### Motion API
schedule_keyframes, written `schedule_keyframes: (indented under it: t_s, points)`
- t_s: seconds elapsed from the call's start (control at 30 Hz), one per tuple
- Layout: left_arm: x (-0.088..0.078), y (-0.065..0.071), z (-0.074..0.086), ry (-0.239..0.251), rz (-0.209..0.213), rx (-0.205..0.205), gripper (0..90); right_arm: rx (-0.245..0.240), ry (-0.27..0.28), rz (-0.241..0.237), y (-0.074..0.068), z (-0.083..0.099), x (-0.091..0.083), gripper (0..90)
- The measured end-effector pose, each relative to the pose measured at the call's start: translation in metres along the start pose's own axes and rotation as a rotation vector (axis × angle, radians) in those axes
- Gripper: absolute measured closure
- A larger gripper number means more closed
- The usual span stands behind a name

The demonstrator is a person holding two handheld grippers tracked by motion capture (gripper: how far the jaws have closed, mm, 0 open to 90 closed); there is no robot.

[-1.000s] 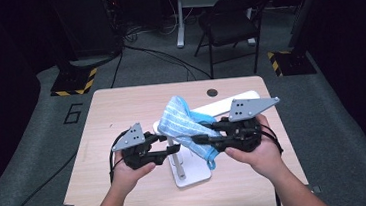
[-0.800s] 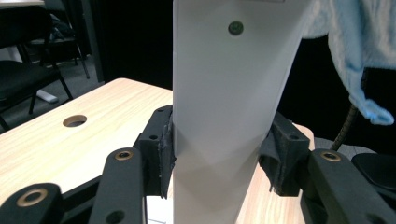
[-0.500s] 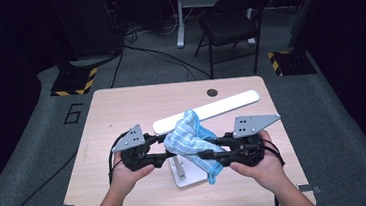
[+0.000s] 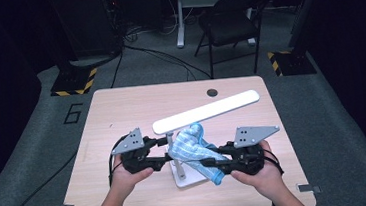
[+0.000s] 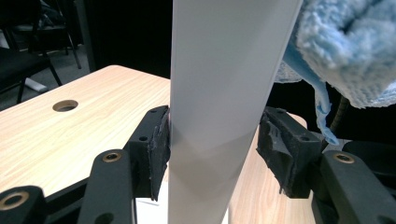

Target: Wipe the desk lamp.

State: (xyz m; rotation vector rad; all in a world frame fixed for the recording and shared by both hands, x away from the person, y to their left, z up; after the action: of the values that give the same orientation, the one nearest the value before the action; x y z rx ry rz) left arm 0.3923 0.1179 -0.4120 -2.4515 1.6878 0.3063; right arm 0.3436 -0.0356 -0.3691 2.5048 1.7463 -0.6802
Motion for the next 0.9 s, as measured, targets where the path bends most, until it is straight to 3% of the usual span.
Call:
schedule_keyframes:
  t_s: [0.2, 0.3, 0.5, 0.9]
  points:
    - [0.001, -0.001, 0.003, -0.01, 0.001, -0.001, 43.5, -0.013, 0.003, 0.012, 0.004, 0.009, 0.003, 68.6]
    - [0.002, -0.001, 0.006, -0.014, 0.0, -0.014, 42.9, -0.003, 0.015, 0.025, 0.008, 0.015, 0.003, 68.6]
    - [0.004, 0.0, 0.01, -0.029, 0.001, -0.001, 42.9, 0.022, 0.039, 0.039, 0.015, 0.025, -0.003, 68.5]
    - [0.01, 0.0, 0.018, -0.037, 0.005, -0.004, 43.0, 0.091, 0.086, 0.128, 0.05, 0.052, -0.008, 67.1]
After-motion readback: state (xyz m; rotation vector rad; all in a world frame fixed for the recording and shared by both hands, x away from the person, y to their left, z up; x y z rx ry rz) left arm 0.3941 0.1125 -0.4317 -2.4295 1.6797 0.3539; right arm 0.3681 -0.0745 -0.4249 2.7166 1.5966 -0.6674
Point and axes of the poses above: each handheld gripper's, and its own axes: x roughly forward along the jaws, z roughly out of its underside, y roughly to its right, the point moved 9 cm from there along x, roughly forward along the jaws, and after that the axes turned 6 degrees about x, right-handed, at the moved point
